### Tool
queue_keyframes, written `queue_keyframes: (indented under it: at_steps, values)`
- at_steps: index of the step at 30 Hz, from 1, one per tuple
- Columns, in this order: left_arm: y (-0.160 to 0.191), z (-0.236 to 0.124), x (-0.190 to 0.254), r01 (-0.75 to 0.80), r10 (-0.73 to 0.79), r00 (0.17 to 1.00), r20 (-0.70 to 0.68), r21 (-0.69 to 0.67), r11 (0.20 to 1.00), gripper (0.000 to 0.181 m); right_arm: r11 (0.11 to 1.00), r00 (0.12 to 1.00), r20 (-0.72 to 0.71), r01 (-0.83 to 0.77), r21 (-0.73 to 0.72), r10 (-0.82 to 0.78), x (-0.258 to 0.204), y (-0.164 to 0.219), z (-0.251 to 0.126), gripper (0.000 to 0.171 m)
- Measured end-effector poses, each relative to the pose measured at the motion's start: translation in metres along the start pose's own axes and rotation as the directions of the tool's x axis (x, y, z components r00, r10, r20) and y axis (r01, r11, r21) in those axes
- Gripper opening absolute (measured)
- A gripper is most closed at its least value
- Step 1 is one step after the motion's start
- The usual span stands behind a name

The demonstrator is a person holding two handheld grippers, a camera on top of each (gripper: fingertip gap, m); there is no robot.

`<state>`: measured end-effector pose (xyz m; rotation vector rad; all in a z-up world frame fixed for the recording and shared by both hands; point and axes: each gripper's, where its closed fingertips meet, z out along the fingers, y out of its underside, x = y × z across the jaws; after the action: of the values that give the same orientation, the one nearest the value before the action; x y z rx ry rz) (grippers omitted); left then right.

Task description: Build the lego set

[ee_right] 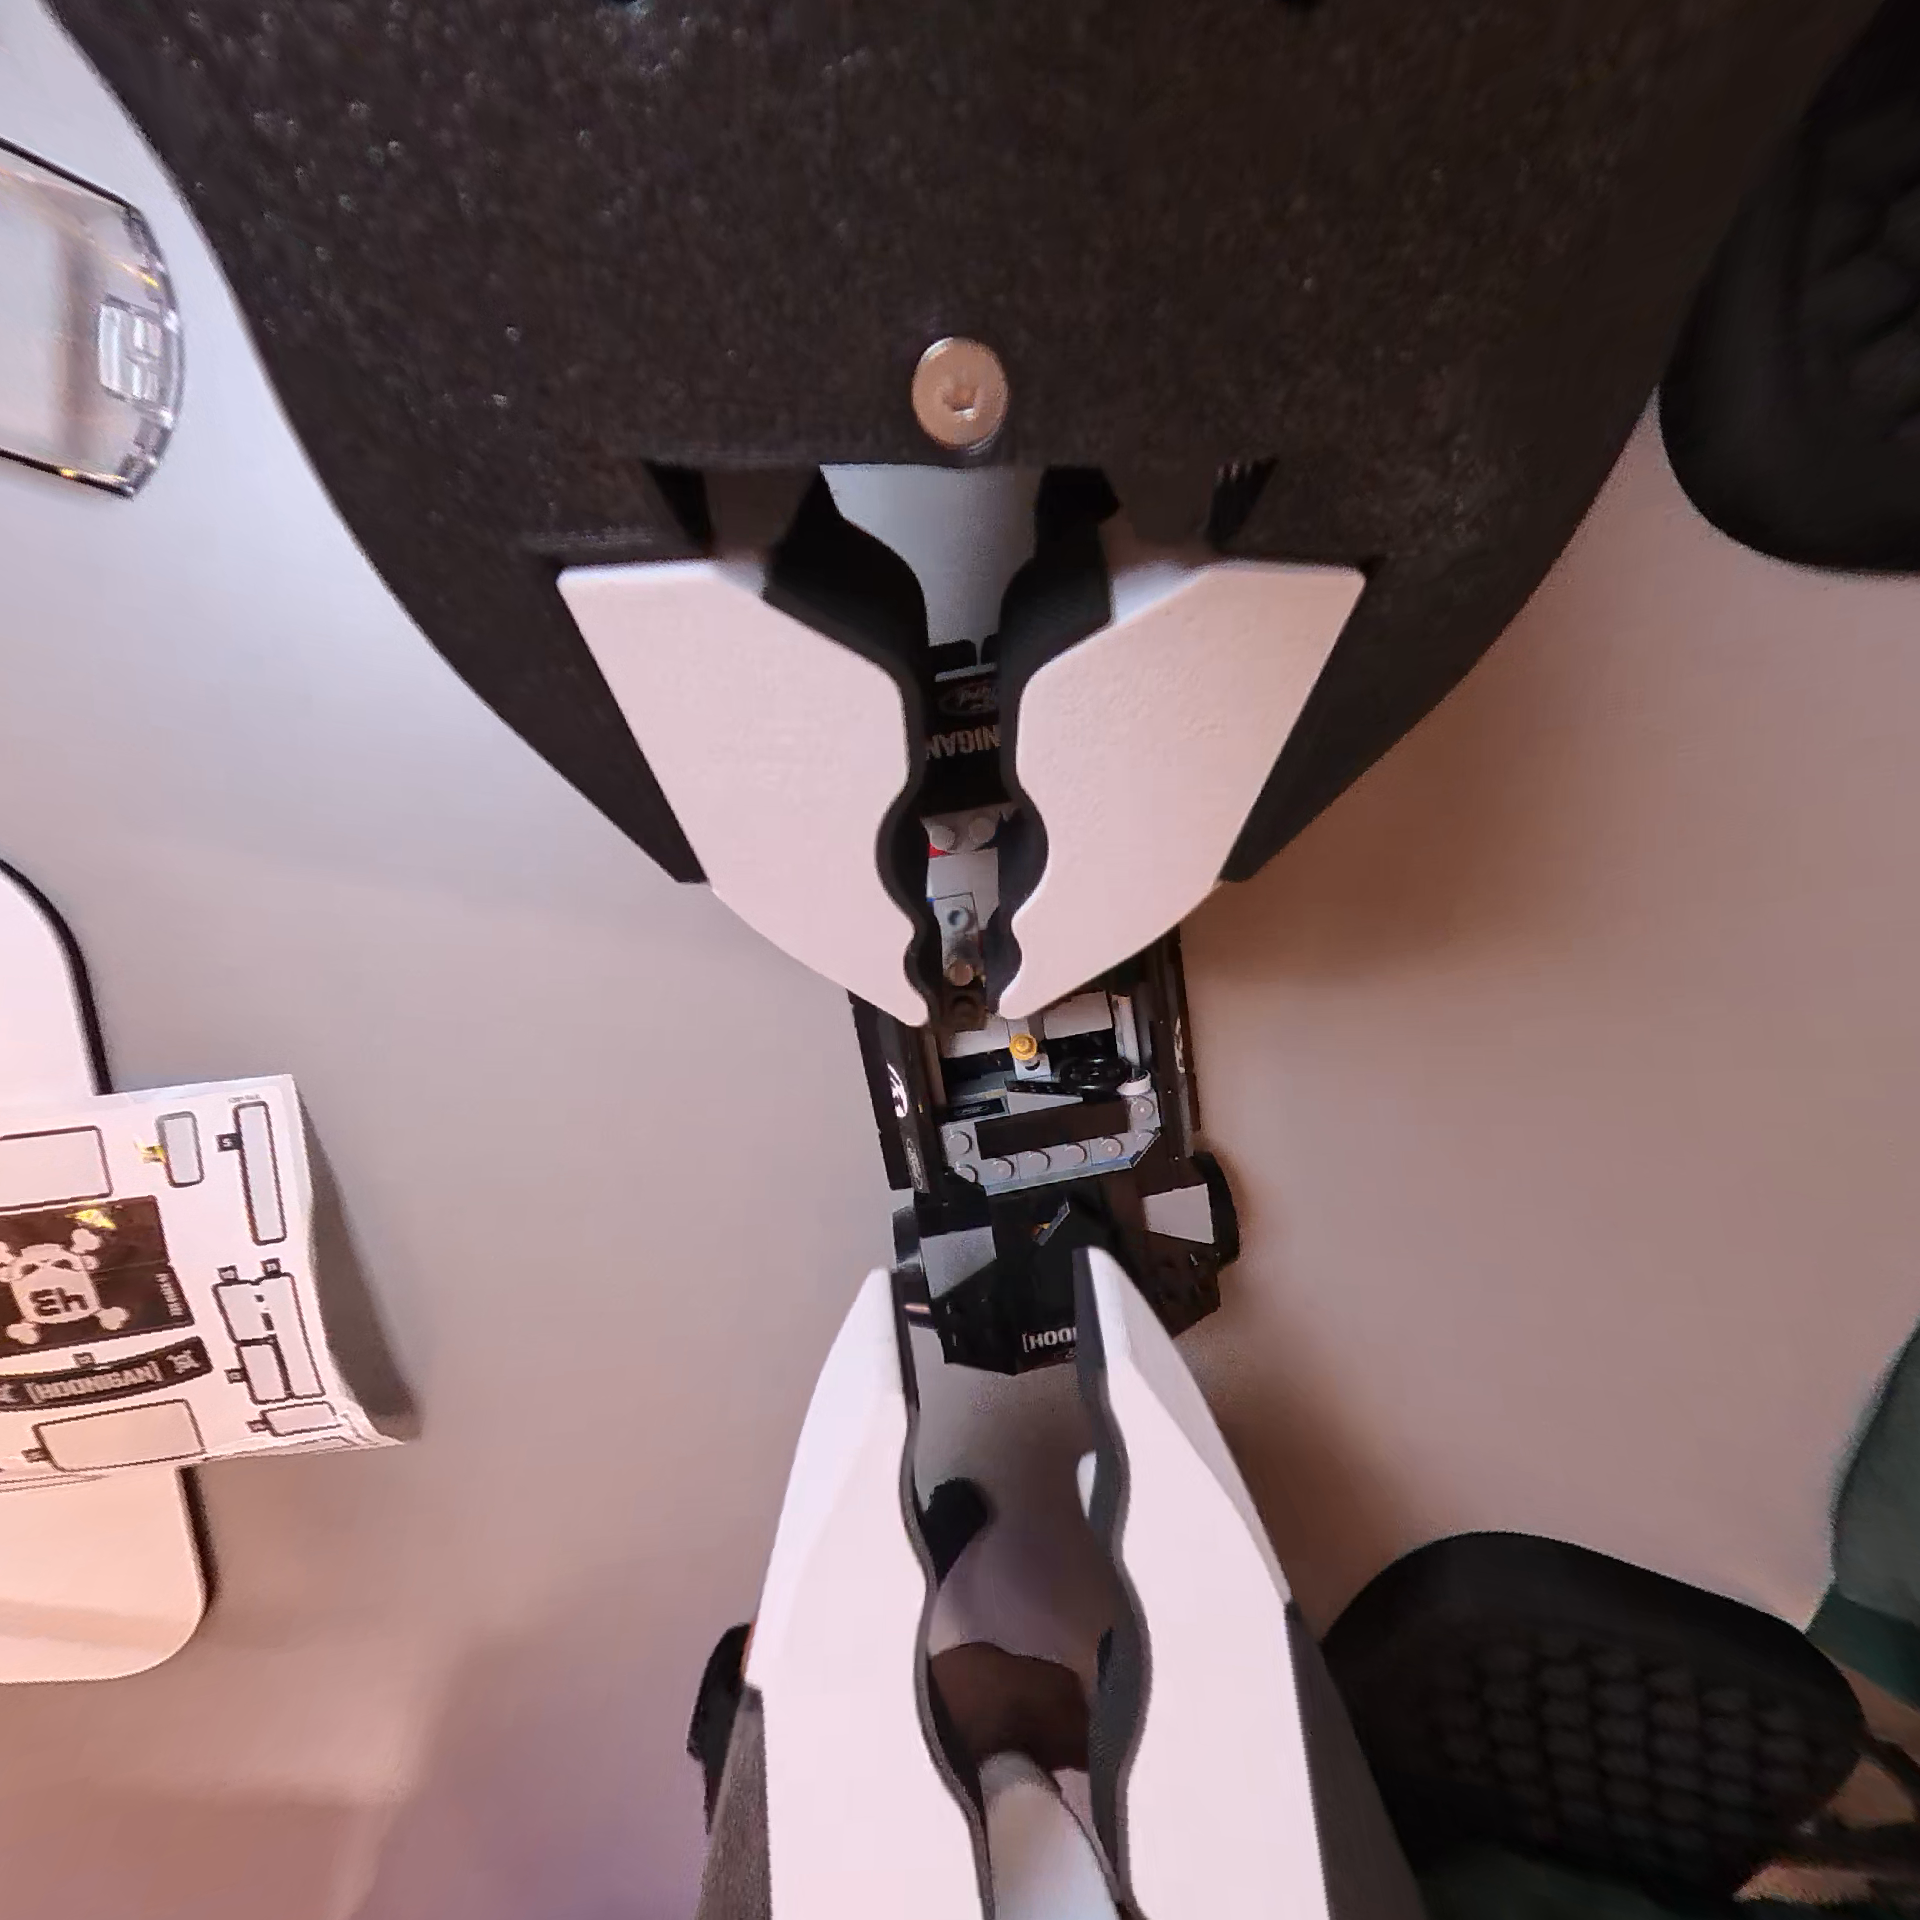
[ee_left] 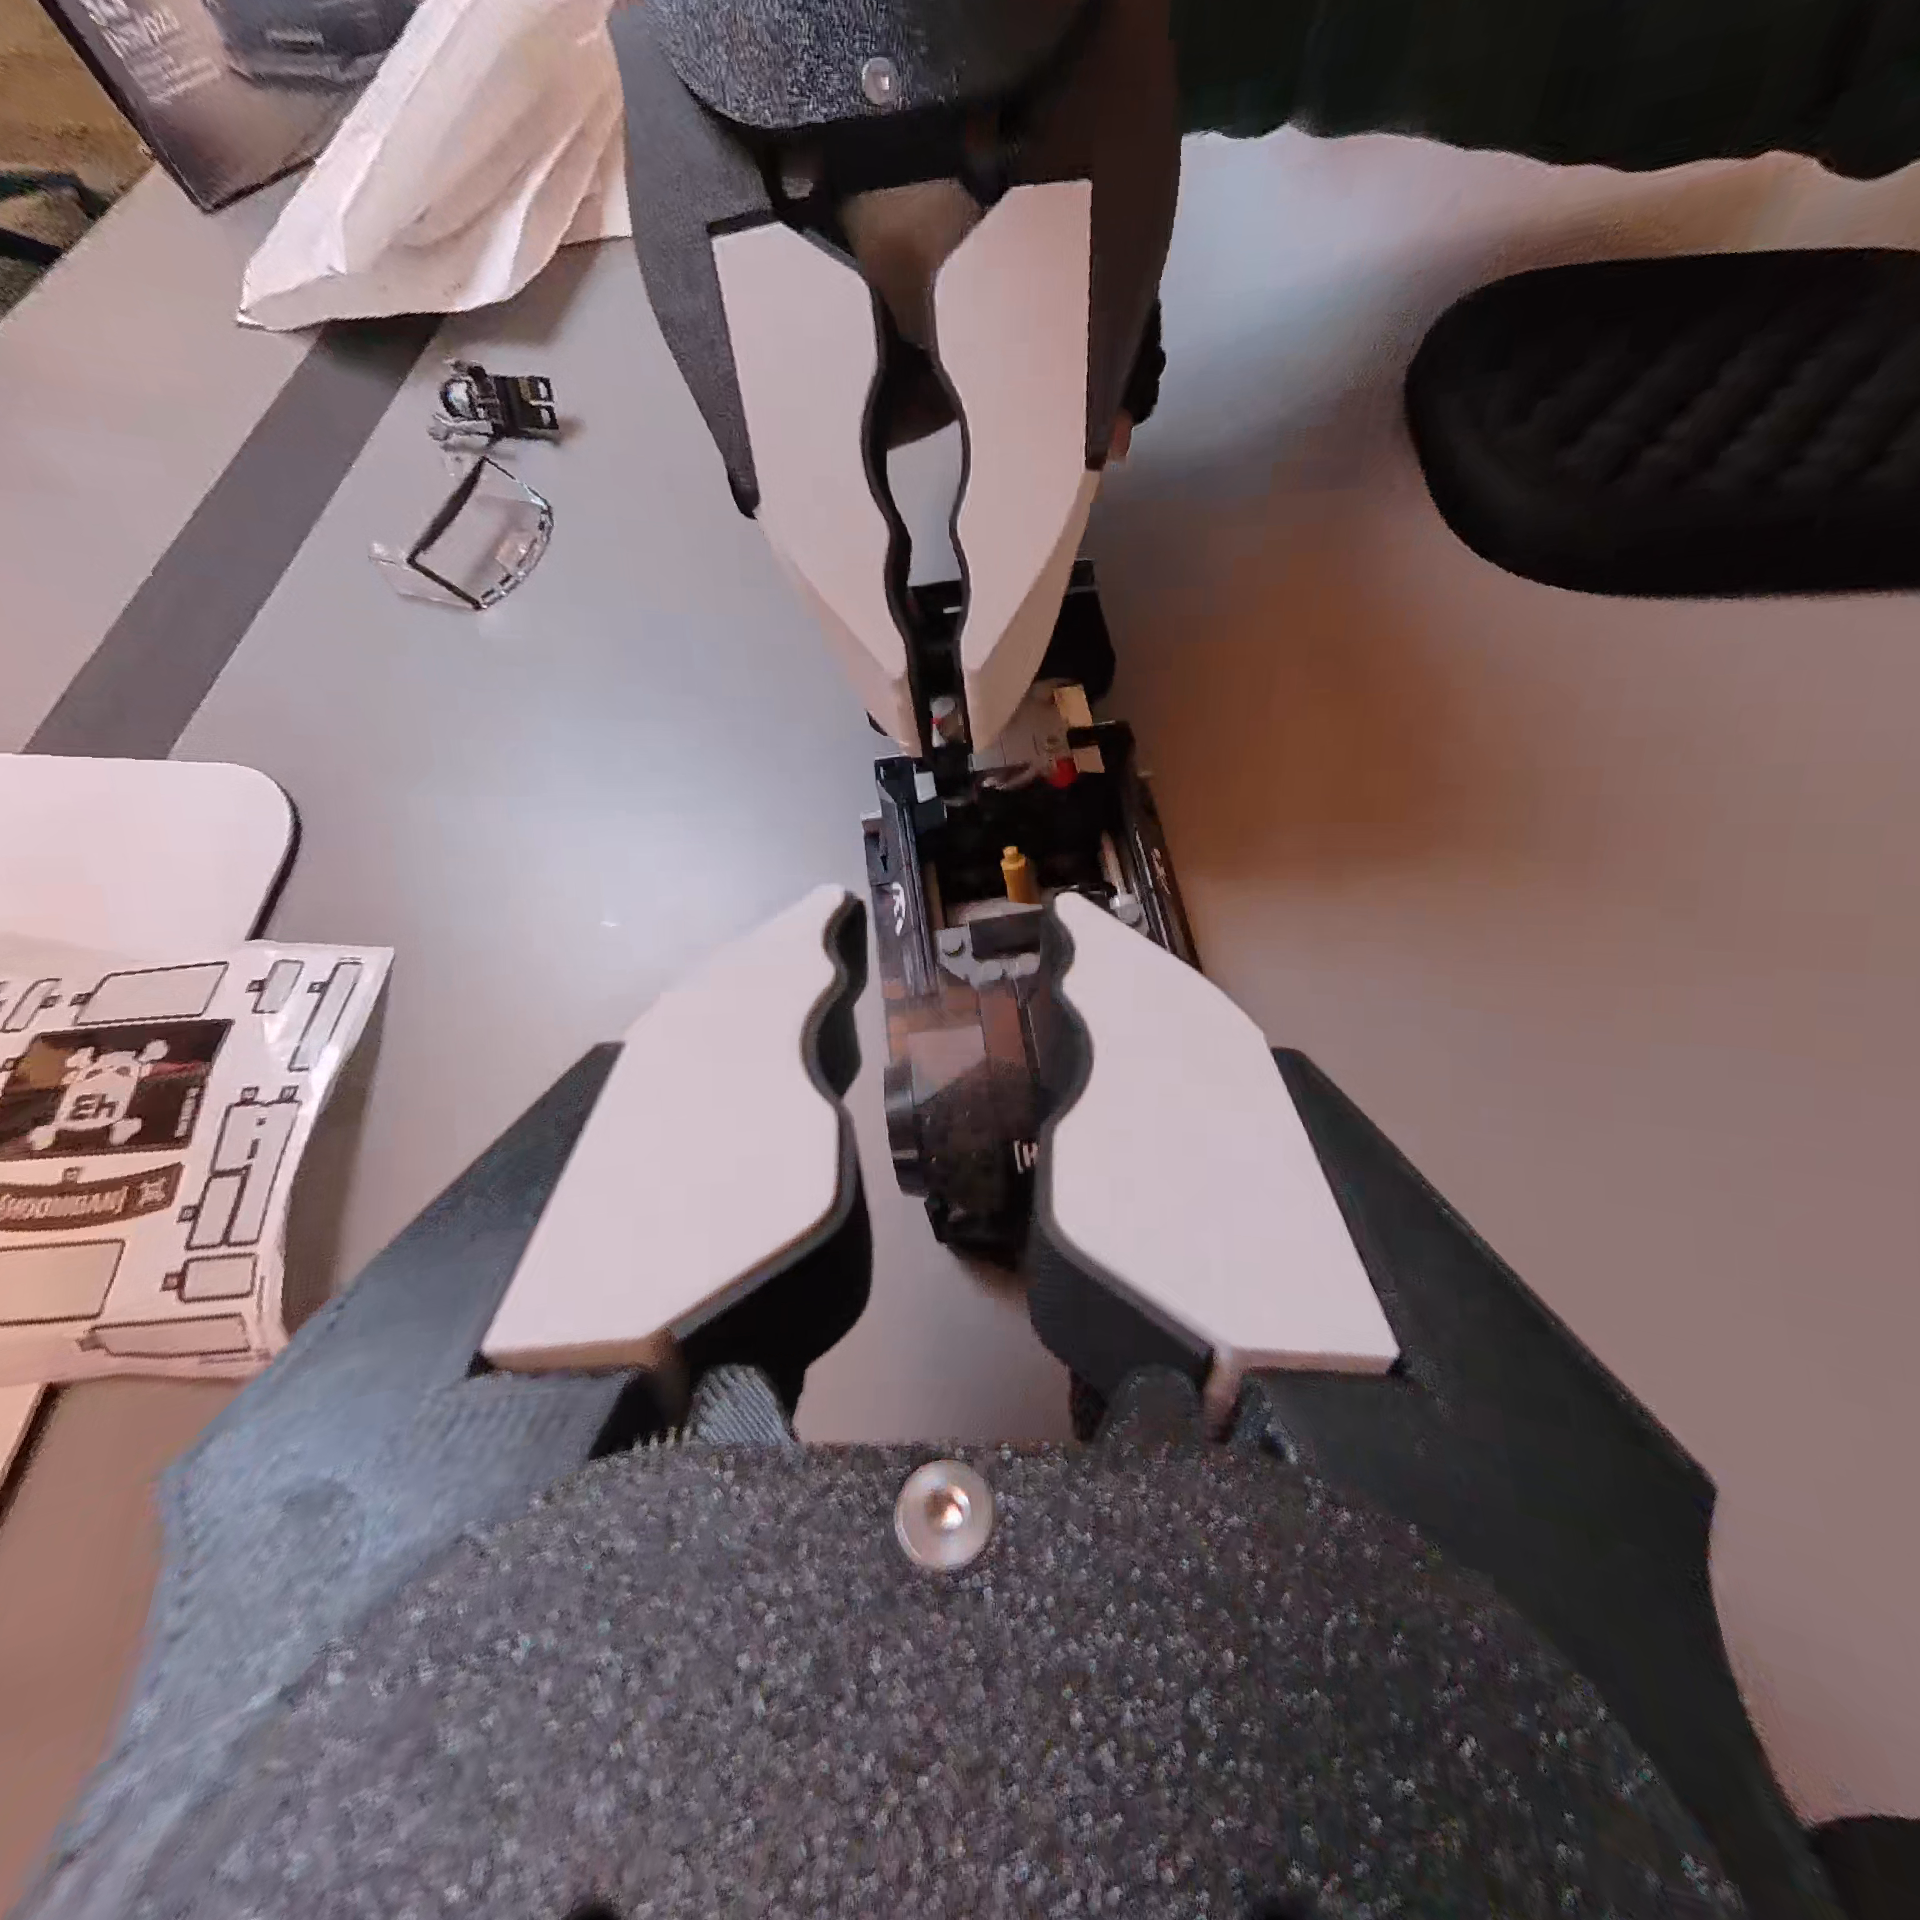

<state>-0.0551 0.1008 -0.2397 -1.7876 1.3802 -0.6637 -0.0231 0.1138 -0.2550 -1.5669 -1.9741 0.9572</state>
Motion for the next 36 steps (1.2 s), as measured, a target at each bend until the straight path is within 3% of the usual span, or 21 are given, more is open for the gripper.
queue_keyframes:
  at_steps: [17, 36]
  values:
    - [0.0, 0.035, 0.002, -0.045, 0.039, 0.998, -0.054, -0.104, 0.994, 0.015, 0.999, 0.999, 0.048, 0.007, -0.051, -0.005, -0.004, 0.001, 0.003, 0.008]
    - [0.001, 0.045, 0.0, -0.065, 0.057, 0.997, -0.056, -0.157, 0.985, 0.015, 0.994, 0.999, 0.039, 0.024, -0.103, -0.02, -0.001, 0.002, 0.005, 0.009]
